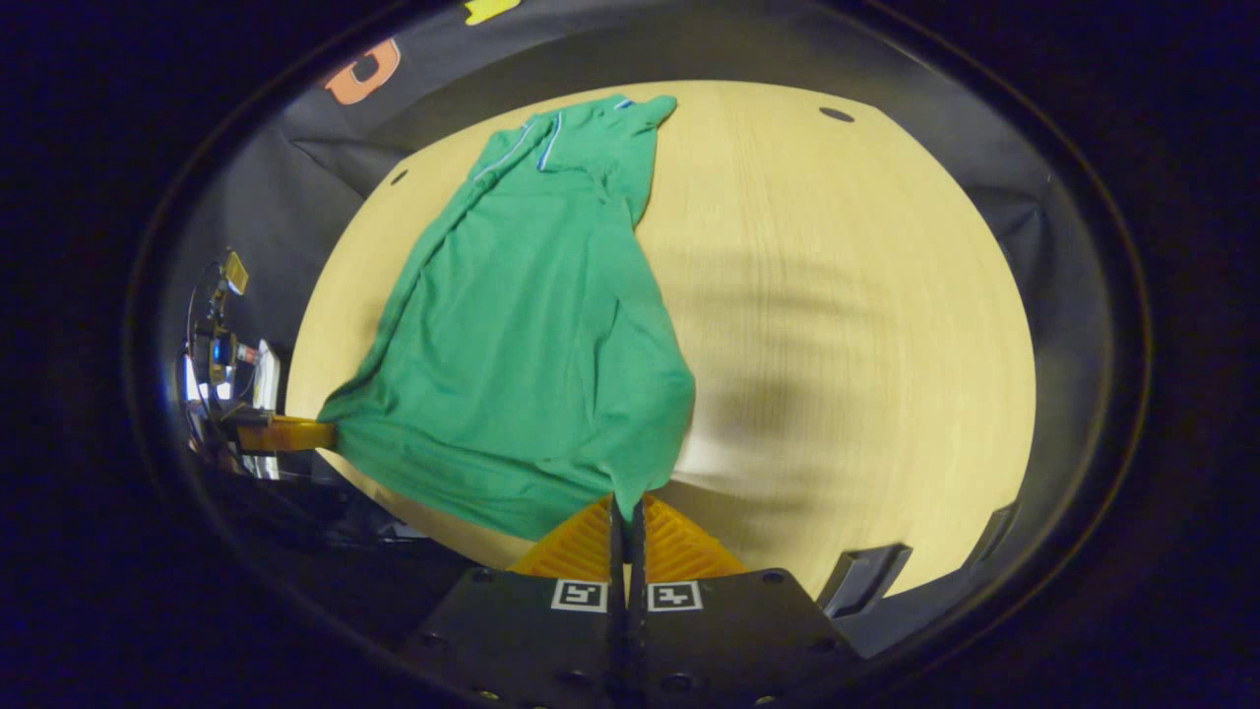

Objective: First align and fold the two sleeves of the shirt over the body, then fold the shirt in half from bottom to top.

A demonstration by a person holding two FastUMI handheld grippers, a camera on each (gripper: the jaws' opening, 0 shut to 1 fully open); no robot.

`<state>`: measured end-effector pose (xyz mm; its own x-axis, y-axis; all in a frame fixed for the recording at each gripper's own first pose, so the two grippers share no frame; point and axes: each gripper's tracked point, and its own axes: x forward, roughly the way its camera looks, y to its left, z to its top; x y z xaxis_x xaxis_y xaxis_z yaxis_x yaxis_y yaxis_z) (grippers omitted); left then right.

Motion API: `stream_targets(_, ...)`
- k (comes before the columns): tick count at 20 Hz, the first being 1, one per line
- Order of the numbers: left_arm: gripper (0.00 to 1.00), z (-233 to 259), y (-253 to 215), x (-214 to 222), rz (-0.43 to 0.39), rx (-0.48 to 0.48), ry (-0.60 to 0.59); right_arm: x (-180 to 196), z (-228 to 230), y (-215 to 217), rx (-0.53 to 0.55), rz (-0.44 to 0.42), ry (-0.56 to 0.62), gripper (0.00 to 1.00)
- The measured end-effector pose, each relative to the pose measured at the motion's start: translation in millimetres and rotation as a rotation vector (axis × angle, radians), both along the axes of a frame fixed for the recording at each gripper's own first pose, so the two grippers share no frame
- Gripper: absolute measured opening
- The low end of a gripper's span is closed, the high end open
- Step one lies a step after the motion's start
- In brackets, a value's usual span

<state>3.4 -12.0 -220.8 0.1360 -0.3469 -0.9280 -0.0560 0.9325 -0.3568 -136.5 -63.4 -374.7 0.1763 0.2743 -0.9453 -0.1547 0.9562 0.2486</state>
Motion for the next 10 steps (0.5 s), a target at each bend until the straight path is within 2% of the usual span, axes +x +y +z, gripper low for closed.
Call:
stream_targets(1, 0.04, 11.3, 2.5, 13.7, 0.001, 0.003, -0.024, 8.9, 6.5, -0.8, 0.001, -0.001, -0.022, 0.0)
stream_targets(4, 0.04, 36.5, 10.9, 50.9, -0.006, 0.019, -0.074, 35.0, 25.6, 0.1, 0.01, -0.007, -0.081, 0.03)
stream_targets(10, 0.04, 56.8, 14.3, 109.6, 0.008, 0.007, -0.212, 85.9, 58.9, 7.6, 0.041, -0.034, -0.186, 0.0)
